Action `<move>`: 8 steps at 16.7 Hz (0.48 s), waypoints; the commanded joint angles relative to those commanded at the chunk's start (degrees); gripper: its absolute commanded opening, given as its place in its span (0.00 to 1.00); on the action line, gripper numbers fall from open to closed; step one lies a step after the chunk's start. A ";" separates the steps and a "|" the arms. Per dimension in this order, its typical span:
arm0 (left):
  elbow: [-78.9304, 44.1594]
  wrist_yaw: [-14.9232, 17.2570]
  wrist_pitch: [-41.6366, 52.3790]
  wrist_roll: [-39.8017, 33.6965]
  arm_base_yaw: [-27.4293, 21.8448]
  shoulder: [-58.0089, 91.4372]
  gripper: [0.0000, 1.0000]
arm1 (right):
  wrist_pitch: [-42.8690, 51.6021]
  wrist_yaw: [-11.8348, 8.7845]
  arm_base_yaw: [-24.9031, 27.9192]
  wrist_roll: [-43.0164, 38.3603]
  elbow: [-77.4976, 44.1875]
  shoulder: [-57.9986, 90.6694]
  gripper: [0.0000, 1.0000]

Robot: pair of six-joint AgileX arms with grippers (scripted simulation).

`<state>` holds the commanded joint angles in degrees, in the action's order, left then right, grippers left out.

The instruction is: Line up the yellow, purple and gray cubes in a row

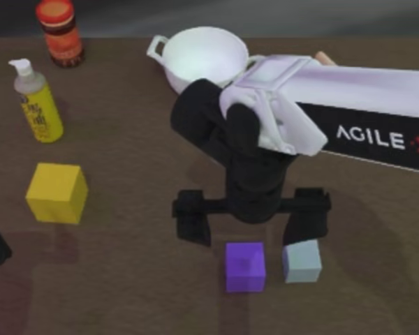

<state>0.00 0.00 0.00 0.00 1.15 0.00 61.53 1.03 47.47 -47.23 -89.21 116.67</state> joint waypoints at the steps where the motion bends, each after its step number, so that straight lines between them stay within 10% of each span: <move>1: 0.00 0.00 0.00 0.00 0.00 0.00 1.00 | 0.00 0.00 0.00 0.00 0.00 0.00 1.00; 8: -5.02 0.19 3.41 -0.14 -0.64 5.12 1.00 | -3.29 1.32 -2.48 3.11 4.58 -5.68 1.00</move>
<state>-5.01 0.19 3.41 -0.14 0.51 5.12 58.24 2.36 44.99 -44.12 -84.62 110.99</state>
